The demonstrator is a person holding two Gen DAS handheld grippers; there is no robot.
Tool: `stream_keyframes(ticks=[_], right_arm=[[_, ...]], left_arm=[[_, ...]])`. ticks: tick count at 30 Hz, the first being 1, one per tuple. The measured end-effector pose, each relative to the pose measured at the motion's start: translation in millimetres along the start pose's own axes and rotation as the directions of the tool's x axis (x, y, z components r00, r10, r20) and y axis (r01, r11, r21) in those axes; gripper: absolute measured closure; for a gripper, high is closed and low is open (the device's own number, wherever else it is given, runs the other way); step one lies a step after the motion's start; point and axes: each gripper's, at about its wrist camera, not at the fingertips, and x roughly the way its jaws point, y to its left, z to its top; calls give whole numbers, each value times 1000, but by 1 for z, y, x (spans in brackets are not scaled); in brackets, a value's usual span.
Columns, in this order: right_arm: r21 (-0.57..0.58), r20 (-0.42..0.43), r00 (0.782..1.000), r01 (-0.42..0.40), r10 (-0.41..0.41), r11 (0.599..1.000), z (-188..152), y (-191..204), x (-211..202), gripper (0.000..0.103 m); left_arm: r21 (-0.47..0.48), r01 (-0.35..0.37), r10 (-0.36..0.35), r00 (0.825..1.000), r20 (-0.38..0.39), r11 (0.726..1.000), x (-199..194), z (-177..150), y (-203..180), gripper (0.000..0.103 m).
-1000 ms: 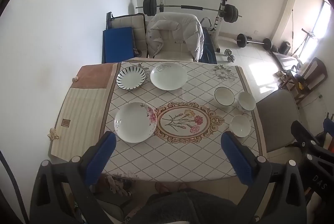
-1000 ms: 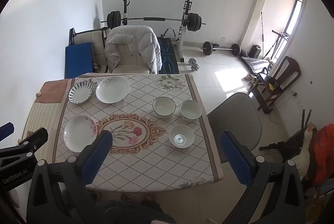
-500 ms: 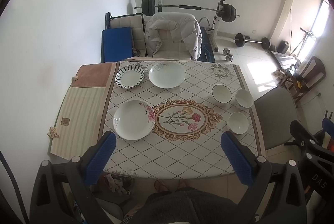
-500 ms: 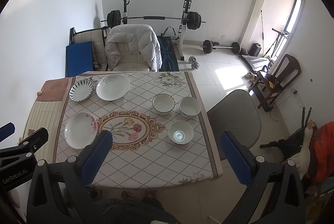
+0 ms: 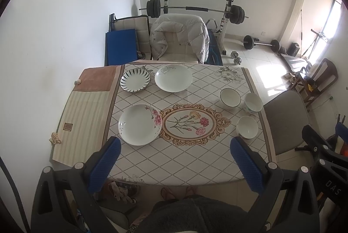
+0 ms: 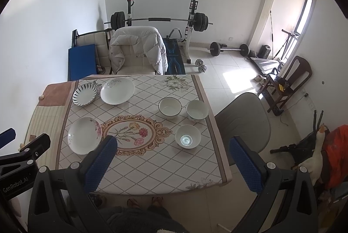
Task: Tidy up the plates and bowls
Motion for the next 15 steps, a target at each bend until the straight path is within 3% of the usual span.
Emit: stream_keyframes(ticks=[15], right_arm=[[7, 9, 1000, 2, -2, 1000, -2, 5, -8, 0]], left_arm=[[10, 11, -11, 1000, 1, 1000, 0, 1, 7, 0]])
